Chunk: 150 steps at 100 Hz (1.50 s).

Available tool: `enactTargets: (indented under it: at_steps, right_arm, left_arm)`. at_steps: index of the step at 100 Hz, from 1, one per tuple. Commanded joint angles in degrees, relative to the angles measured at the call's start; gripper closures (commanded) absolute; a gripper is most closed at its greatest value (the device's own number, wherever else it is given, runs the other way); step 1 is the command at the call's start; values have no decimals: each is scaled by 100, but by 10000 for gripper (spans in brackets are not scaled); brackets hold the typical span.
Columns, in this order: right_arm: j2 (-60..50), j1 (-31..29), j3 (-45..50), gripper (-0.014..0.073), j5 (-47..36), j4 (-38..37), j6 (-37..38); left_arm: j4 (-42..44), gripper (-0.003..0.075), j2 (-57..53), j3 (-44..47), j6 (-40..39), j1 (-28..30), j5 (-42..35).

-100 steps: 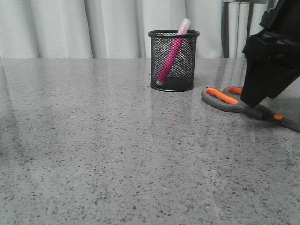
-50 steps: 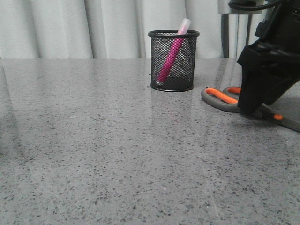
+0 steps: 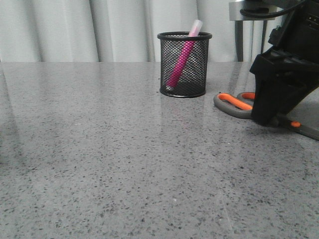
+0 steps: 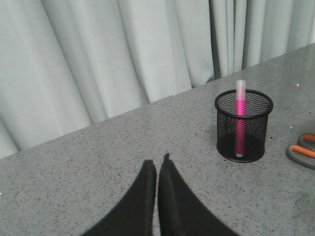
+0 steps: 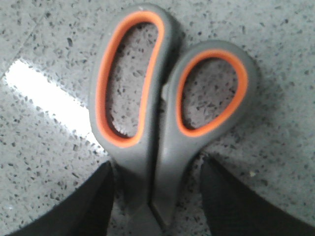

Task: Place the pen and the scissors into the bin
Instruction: 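Lower the right gripper onto the scissors blades and close, then lift the scissors with the right gripper and carry toward the cup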

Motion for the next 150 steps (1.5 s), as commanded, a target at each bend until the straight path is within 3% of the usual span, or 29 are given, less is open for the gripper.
enactTargets:
  at_steps: [1,22,60,102,128,150]
  right_arm:
    - [-91,-1,-149,238,-47,18,-65]
    - [-88,-1,-149,267,34,18,-65]
    - [-88,-1,-149,671,261,18,-65]
    - [-1118,-1,-103,670,-77,188,-65]
    - [-2137,-1,334,670,-1916,807,-65]
    - [-2137,153,345,670,-3652,1713,-65]
  left_arm:
    - [-207,739,-33,-148,-60,16,-244]
    - [-207,739,-33,-148,-60,16,-244]
    - [-207,739,-33,-148,-60,16,-244]
    - [-207,739,-33,-148,-60,16,-244]
    - [-207,739,-33,-148,-60,16,-244]
    - [-216,739,-33,-148,-60,16,-244]
